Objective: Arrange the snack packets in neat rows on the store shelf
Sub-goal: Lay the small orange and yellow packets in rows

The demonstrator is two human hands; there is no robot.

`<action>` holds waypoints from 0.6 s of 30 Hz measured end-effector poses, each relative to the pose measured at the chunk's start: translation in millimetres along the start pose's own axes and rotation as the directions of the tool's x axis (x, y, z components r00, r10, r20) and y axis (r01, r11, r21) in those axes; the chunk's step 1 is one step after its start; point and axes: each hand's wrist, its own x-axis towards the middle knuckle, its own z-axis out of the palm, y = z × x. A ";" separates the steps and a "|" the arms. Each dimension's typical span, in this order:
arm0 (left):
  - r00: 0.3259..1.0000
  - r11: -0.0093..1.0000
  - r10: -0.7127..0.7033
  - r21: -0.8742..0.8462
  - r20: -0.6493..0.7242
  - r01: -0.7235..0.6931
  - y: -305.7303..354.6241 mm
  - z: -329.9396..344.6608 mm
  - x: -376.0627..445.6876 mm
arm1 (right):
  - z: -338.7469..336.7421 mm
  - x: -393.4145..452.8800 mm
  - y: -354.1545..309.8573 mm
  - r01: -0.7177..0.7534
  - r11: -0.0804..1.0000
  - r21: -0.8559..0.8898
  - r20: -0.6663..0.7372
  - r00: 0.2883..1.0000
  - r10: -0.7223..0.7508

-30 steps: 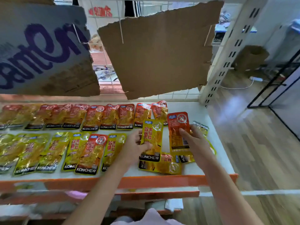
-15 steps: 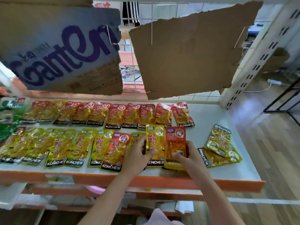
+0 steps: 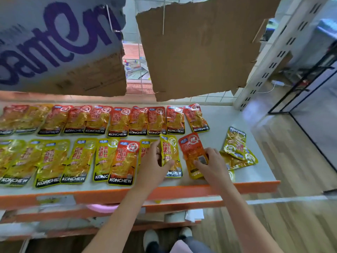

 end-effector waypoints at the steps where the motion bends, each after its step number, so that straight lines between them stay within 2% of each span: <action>1: 1.000 1.000 0.007 0.004 0.004 -0.007 -0.2 0.2 -0.7 | 0.1 -0.1 0.8 -0.010 1.000 0.017 0.001 1.000 0.010; 4: 0.999 0.999 -0.022 -0.035 0.030 0.023 -2.2 0.1 -0.2 | -5.1 -1.4 2.0 -0.057 0.993 0.104 0.022 0.998 0.055; 7: 0.996 0.970 -0.057 -0.230 0.074 0.073 -0.5 -3.9 0.1 | -15.8 -0.8 6.6 -0.110 0.940 0.324 0.080 0.993 0.089; 9: 0.996 0.953 -0.057 -0.294 0.070 0.075 0.8 -6.4 -1.3 | -24.6 -2.7 7.1 -0.192 0.791 0.581 0.198 0.976 0.092; 10: 0.997 0.945 -0.056 -0.319 0.062 0.073 1.6 -7.3 -2.3 | -28.6 -4.0 6.6 -0.247 0.669 0.701 0.278 0.959 0.062; 12: 0.998 0.929 -0.044 -0.364 0.046 0.058 4.5 -7.5 -4.6 | -35.6 -6.8 4.6 -0.348 0.439 0.828 0.397 0.918 -0.021; 13: 0.999 0.925 -0.029 -0.379 0.038 0.041 5.8 -7.1 -5.9 | -38.1 -7.6 3.6 -0.381 0.356 0.853 0.427 0.903 -0.055; 16: 1.000 0.924 0.010 -0.382 0.004 -0.008 10.7 -6.8 -10.1 | -39.1 -6.1 6.8 -0.443 0.232 0.866 0.476 0.873 -0.108; 18: 1.000 0.926 0.010 -0.377 -0.014 -0.015 12.4 -5.5 -11.8 | -37.4 -1.6 10.3 -0.470 0.233 0.851 0.507 0.851 -0.138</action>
